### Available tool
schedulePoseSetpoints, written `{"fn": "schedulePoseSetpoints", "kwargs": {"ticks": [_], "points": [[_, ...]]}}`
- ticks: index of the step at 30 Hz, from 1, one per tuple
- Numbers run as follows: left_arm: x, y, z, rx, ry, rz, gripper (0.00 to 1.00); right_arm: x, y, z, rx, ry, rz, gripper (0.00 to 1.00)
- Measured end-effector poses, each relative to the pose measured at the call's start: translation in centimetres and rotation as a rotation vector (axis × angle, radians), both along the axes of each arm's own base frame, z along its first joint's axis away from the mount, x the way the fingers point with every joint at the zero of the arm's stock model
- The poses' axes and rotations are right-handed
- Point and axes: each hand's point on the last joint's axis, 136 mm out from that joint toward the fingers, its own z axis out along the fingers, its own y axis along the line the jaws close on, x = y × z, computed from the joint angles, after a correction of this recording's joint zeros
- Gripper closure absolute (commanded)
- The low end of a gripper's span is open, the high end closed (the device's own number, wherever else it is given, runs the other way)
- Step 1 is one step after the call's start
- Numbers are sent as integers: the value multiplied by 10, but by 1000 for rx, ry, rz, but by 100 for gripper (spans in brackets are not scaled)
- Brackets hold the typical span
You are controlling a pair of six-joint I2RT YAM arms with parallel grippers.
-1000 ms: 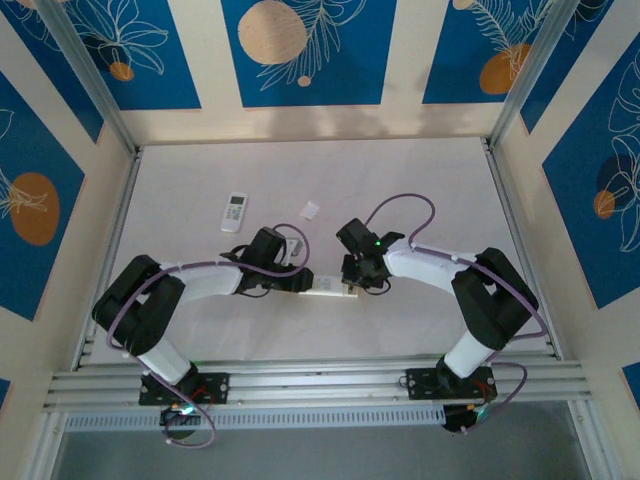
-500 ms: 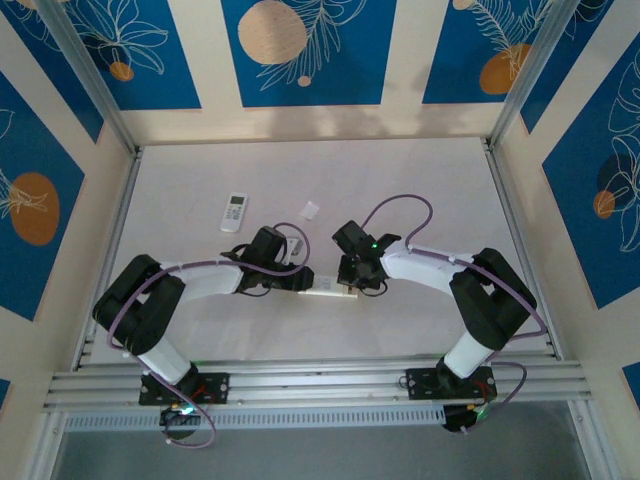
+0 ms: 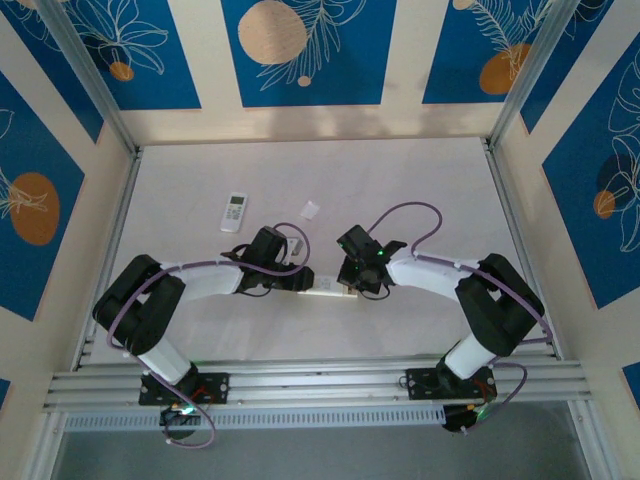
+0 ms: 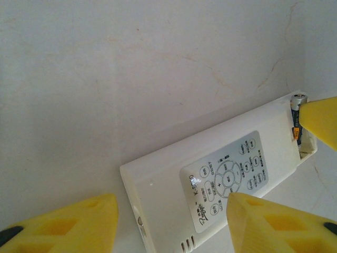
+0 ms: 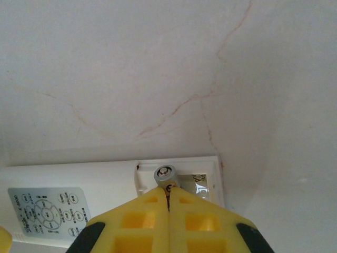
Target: Load the batteries into the remote control
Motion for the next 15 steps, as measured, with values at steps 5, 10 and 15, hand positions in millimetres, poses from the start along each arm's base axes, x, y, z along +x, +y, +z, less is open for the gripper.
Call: {"fn": "schedulePoseSetpoints", "kwargs": {"ticks": [5, 10, 15], "points": [[1, 1, 0, 4, -1, 6, 43, -1, 1, 4, 6, -5, 1, 95], [1, 1, 0, 6, -3, 9, 43, -20, 8, 0, 22, 62, 46, 94], [2, 1, -1, 7, -2, 14, 44, -42, 12, -1, 41, 150, 95, 93]]}}
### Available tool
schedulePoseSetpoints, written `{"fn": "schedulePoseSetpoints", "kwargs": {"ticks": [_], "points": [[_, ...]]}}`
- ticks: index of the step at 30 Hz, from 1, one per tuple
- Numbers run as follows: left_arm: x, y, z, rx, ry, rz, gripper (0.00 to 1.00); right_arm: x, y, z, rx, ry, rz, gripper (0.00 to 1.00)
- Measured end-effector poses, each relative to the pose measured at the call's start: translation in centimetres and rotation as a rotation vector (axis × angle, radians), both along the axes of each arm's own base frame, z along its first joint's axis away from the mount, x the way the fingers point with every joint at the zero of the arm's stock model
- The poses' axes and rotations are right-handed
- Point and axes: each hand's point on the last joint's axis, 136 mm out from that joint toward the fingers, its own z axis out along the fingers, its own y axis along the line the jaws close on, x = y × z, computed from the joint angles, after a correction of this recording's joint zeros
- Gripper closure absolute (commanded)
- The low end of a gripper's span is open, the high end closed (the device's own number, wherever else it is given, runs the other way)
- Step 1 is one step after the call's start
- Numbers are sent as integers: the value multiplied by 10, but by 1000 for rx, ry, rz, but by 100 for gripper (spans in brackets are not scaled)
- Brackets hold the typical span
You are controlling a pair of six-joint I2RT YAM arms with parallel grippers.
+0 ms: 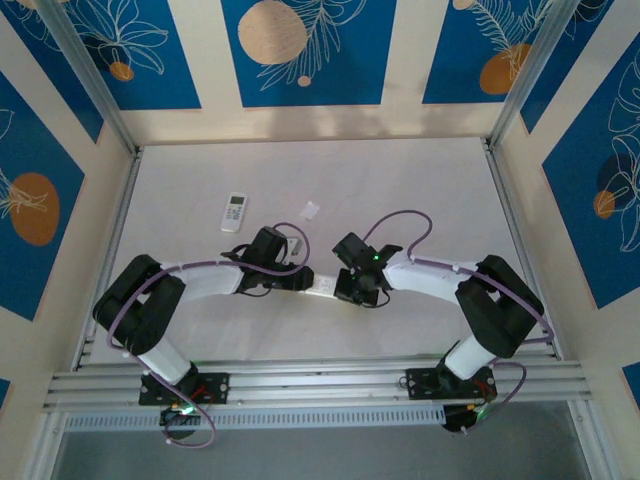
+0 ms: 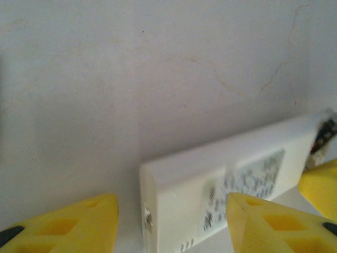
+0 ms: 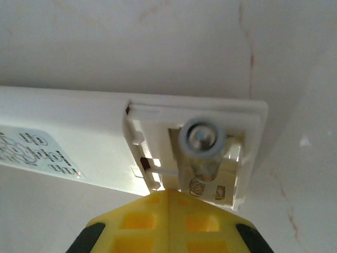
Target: Load the batteries into the remote control
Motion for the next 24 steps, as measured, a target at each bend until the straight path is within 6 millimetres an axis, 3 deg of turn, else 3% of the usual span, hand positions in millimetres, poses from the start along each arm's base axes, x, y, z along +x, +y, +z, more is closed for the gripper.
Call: {"fn": "schedulePoseSetpoints", "kwargs": {"ticks": [6, 14, 18, 24], "points": [[0, 0, 0, 1, 0, 2, 44, 3, -10, 14, -11, 8, 3, 90], [0, 0, 0, 1, 0, 2, 44, 35, -19, 55, 4, -124, -6, 78], [0, -1, 0, 1, -1, 0, 44, 40, -29, 50, -24, -116, -19, 76], [3, -5, 5, -8, -13, -3, 44, 36, -28, 24, -72, -54, 1, 75]]}}
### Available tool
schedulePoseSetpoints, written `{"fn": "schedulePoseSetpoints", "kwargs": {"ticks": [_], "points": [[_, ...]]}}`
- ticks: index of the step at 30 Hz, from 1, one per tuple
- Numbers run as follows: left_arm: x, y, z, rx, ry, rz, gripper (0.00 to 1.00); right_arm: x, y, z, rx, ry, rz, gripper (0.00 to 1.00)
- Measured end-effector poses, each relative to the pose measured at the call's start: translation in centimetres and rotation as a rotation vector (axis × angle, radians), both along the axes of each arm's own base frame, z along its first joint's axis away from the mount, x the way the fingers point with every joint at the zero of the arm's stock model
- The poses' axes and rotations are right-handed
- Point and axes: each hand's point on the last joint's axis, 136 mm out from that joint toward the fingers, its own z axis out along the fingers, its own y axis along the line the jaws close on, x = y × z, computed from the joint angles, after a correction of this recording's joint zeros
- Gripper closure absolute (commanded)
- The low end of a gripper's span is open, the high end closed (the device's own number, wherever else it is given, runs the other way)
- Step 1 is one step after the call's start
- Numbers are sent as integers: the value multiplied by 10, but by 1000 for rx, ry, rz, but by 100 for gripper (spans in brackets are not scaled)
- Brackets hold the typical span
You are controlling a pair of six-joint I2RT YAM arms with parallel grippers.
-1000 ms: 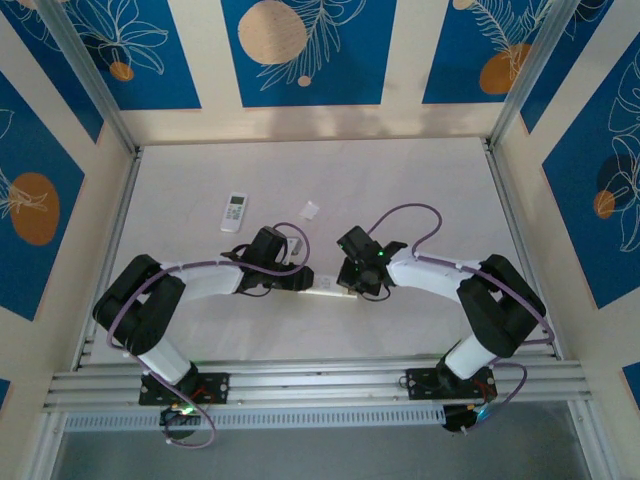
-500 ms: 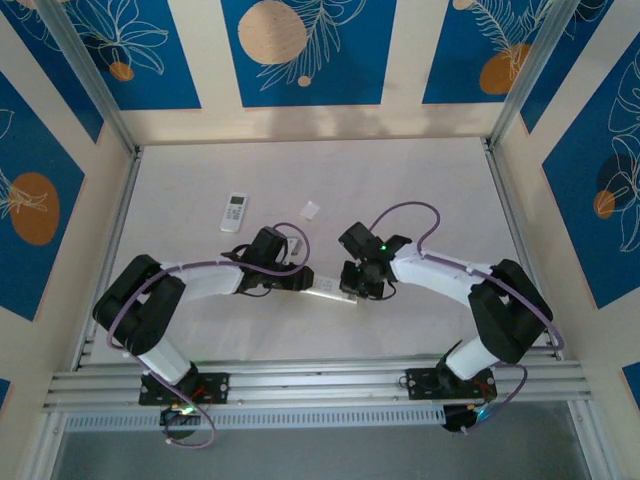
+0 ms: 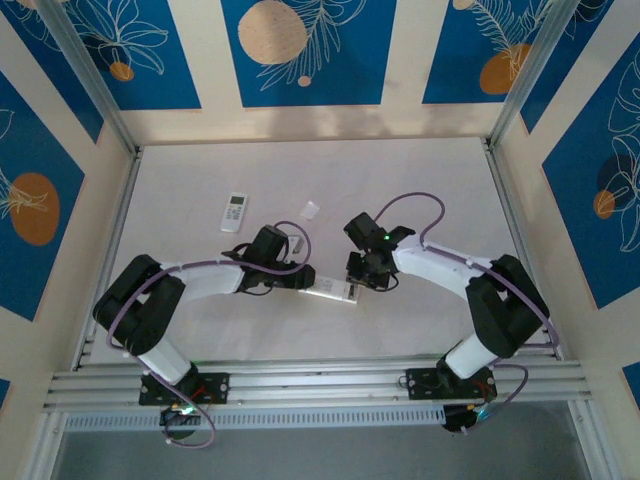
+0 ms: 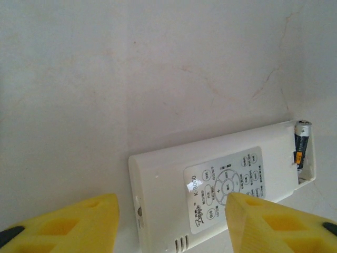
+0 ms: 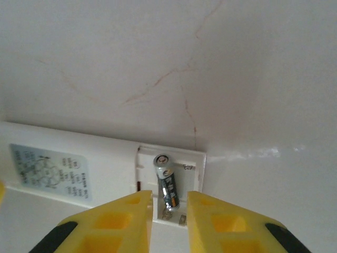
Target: Load the batteries into the remote control
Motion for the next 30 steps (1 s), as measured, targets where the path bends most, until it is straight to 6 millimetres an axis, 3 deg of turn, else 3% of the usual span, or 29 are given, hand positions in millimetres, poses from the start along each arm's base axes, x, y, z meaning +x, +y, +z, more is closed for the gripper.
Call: {"fn": "schedulePoseSetpoints", "kwargs": {"ticks": [12, 21, 30], "points": [[0, 0, 0, 0, 0, 0, 43, -2, 8, -20, -14, 38, 20, 77], [2, 2, 0, 9, -6, 9, 42, -4, 11, -23, -44, 28, 76, 91], [3, 0, 21, -41, -35, 50, 37, 2, 8, -22, -17, 30, 140, 92]]}}
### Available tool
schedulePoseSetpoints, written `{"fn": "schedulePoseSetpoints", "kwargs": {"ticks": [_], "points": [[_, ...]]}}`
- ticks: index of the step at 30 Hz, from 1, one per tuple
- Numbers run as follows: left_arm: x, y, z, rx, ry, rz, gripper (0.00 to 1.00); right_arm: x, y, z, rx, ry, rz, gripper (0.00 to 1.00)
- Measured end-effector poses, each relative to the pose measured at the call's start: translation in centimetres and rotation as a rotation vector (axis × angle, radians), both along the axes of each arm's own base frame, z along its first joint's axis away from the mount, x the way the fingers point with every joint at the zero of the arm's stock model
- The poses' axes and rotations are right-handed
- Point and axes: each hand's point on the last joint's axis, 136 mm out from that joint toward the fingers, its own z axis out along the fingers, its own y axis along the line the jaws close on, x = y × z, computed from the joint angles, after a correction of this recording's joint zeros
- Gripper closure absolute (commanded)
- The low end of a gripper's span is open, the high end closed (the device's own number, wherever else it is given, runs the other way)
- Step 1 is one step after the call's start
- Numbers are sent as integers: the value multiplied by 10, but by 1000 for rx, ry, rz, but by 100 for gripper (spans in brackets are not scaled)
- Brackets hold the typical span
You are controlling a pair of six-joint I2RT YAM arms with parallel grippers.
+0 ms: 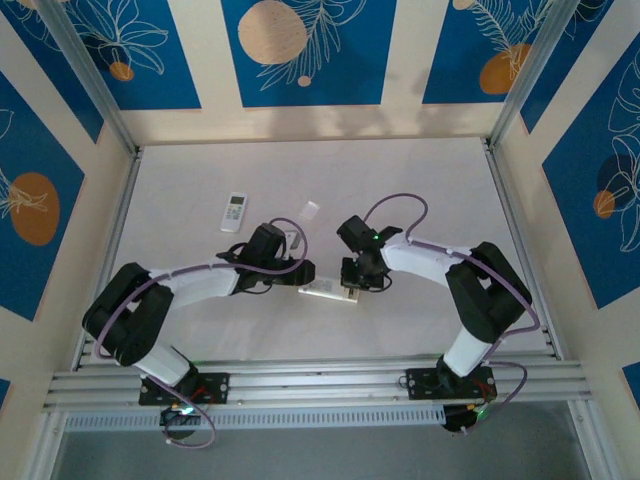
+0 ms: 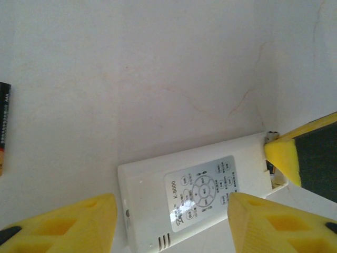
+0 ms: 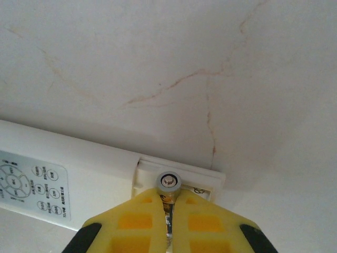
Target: Load the batteries into the remote control
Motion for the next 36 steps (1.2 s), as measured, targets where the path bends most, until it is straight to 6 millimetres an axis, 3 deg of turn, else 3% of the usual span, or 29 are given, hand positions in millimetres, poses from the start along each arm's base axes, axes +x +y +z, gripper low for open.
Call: {"fn": "schedulePoseSetpoints", "kwargs": {"ticks": [6, 13, 19, 36], "points": [[-2, 2, -6, 8, 14, 25, 30, 2, 2, 1, 35, 23, 2, 91], [-5, 2, -31, 41, 75, 34, 46, 0, 3, 0, 49, 47, -35, 91], [-7, -6, -31, 22, 82, 35, 54, -2, 5, -1, 55, 73, -78, 89], [-9, -7, -33, 25, 76, 50, 57, -17, 7, 3, 39, 133, -98, 73]]}}
